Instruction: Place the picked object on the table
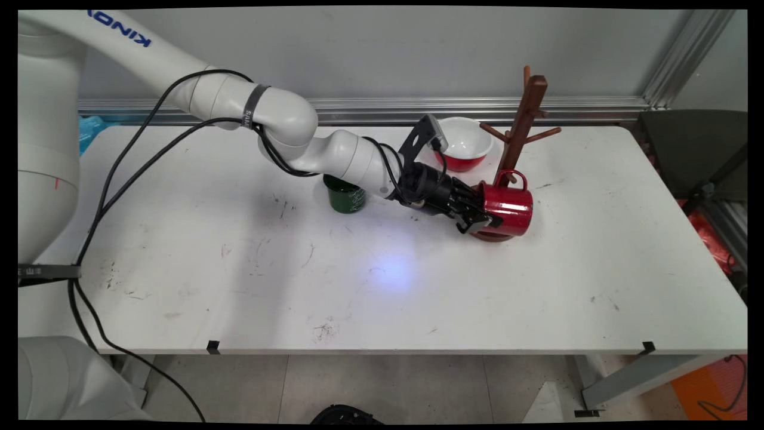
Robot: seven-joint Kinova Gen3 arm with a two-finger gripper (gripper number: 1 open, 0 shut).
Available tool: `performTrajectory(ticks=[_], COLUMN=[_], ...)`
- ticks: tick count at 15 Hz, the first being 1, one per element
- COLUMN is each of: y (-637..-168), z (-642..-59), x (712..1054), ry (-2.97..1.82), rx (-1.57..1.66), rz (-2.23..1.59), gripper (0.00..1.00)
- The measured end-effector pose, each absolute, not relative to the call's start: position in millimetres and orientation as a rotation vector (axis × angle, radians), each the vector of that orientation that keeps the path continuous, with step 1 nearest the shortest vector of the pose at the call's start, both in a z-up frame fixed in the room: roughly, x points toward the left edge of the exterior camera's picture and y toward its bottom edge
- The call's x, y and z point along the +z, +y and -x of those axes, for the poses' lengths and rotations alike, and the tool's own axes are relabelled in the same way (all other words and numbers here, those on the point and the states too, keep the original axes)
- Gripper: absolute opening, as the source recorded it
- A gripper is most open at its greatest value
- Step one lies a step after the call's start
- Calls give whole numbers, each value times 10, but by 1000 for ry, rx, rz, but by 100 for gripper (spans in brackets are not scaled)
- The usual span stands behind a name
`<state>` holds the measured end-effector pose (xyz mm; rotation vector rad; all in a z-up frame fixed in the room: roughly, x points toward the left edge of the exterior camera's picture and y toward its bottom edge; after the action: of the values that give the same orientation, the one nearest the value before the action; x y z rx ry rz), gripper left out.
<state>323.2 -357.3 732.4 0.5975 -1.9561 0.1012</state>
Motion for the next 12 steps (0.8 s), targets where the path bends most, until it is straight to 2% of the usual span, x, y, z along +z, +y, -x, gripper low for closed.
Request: performTrajectory(ticks=[7, 12], y=[-3483, -3341], z=[-3243, -3277], x=[7391, 7557], ry=[-1963, -1967], rx=[85, 74], rz=[-597, -601], gripper=[0, 0])
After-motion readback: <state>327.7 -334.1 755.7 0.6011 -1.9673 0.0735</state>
